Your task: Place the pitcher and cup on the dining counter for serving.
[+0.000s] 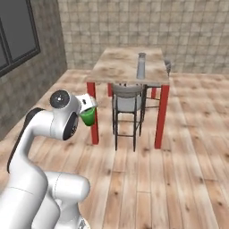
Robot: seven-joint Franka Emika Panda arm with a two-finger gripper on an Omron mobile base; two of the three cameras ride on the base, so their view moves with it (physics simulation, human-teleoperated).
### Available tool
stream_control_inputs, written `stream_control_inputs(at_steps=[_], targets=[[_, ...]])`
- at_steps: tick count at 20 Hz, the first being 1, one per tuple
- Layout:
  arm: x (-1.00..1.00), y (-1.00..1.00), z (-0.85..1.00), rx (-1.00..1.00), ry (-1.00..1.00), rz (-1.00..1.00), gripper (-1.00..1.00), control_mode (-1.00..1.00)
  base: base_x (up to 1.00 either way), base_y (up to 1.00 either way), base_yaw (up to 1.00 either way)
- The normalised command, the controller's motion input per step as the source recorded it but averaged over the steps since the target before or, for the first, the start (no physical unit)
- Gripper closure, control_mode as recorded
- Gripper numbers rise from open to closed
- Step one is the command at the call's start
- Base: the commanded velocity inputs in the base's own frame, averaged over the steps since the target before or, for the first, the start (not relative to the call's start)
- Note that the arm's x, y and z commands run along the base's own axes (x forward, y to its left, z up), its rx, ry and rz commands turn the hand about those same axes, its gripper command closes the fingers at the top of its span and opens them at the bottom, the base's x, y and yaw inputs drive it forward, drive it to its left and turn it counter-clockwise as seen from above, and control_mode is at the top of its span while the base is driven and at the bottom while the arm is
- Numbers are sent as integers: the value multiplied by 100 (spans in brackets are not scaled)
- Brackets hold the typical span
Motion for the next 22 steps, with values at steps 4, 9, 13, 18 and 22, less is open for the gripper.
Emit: stream_control_inputs(at_steps=[4, 9, 13, 18, 22], targets=[[0, 0, 0, 0, 0, 0, 100, 100, 95, -18, -6], [0, 0, 0, 0, 0, 0, 100, 100, 85, -31, 0], [0, 0, 0, 0, 0, 0, 100, 100, 55, -53, 6], [0, 0, 0, 0, 0, 0, 100, 100, 45, -68, 10], [0, 0, 0, 0, 0, 0, 100, 100, 50, -63, 15]])
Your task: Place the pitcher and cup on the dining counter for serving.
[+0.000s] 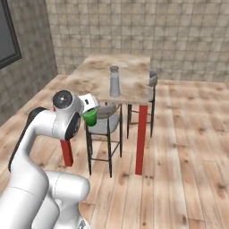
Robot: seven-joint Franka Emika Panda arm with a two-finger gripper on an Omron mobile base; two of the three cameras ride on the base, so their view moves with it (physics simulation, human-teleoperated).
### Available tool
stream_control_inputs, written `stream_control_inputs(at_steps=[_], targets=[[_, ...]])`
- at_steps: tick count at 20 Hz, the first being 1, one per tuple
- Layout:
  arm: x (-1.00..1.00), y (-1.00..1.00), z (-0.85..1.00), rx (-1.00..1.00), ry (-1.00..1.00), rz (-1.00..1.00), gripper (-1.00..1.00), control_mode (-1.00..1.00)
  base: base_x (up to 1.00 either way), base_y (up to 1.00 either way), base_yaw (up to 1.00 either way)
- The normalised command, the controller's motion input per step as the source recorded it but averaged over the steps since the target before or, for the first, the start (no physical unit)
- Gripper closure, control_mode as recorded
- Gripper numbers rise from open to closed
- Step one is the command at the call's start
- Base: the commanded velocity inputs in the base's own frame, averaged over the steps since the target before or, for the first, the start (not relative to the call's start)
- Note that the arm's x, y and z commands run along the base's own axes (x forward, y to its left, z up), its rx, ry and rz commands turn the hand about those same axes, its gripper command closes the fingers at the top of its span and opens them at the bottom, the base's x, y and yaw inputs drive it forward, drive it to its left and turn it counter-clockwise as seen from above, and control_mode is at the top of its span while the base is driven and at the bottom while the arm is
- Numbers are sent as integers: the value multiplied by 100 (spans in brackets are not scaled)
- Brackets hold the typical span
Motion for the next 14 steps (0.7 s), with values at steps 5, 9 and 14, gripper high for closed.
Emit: stream_control_inputs(at_steps=[5, 9, 14], targets=[[0, 0, 0, 0, 0, 0, 100, 100, 62, -44, 20], [0, 0, 0, 0, 0, 0, 100, 100, 70, -33, 20], [0, 0, 0, 0, 0, 0, 100, 100, 61, -35, 15]])
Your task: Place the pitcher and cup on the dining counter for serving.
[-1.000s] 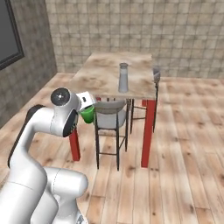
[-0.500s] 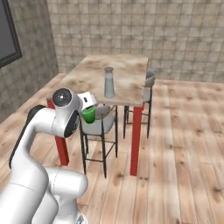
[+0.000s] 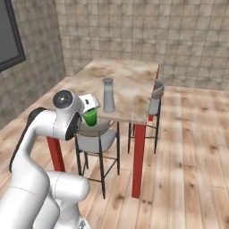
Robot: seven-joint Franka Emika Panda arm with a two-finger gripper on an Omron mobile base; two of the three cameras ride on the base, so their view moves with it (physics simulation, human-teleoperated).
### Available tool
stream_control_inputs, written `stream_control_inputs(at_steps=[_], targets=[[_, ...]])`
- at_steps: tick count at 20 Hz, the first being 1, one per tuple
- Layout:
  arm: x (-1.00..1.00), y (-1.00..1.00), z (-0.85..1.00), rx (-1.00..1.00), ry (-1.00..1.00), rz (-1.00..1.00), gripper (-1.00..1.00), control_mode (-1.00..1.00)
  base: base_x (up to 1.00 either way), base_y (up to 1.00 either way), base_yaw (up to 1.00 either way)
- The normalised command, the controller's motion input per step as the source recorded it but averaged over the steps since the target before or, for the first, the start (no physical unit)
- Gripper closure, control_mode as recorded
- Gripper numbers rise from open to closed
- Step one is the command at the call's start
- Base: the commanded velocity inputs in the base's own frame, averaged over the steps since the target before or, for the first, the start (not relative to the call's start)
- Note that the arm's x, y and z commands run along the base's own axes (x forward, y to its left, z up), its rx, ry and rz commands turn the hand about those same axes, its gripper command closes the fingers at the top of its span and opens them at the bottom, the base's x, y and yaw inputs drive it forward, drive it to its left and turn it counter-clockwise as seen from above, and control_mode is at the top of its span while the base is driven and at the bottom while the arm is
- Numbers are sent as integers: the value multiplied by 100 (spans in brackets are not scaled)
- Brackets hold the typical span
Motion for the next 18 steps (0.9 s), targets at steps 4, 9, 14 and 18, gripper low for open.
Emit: stream_control_inputs(at_steps=[4, 9, 14, 18], targets=[[0, 0, 0, 0, 0, 0, 100, 100, 40, -48, 7], [0, 0, 0, 0, 0, 0, 100, 100, 42, -47, 5], [0, 0, 0, 0, 0, 0, 100, 100, 42, -38, 3], [0, 0, 0, 0, 0, 0, 100, 100, 57, -8, 3]])
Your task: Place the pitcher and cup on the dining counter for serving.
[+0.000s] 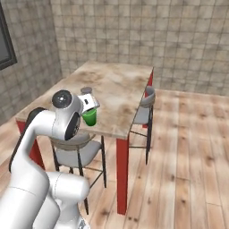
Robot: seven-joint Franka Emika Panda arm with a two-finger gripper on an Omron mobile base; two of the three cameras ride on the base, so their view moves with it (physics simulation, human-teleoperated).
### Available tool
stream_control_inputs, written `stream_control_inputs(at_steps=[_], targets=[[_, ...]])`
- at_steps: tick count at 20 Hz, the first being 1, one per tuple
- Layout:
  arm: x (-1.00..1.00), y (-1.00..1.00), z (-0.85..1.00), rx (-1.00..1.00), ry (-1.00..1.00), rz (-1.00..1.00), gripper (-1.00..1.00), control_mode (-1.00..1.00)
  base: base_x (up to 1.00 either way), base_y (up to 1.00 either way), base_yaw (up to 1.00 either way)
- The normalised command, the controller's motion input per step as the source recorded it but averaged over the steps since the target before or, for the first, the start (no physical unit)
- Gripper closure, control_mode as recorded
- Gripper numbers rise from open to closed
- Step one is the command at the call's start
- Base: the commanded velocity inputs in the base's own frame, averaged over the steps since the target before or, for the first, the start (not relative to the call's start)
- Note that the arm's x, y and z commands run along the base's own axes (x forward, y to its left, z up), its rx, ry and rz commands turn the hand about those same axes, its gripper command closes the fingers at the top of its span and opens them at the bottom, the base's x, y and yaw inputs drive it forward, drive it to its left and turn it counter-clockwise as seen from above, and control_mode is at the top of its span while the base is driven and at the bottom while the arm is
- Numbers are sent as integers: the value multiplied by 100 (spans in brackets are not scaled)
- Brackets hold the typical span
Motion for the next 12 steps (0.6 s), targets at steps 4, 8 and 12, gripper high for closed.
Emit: stream_control_inputs(at_steps=[4, 8, 12], targets=[[0, 0, 0, 0, 0, 0, 100, 100, 63, 0, 2], [0, 0, 0, 0, 0, 0, 100, 100, 65, 0, 0], [0, 0, 0, 0, 0, 0, 100, 100, 51, 0, 0]])
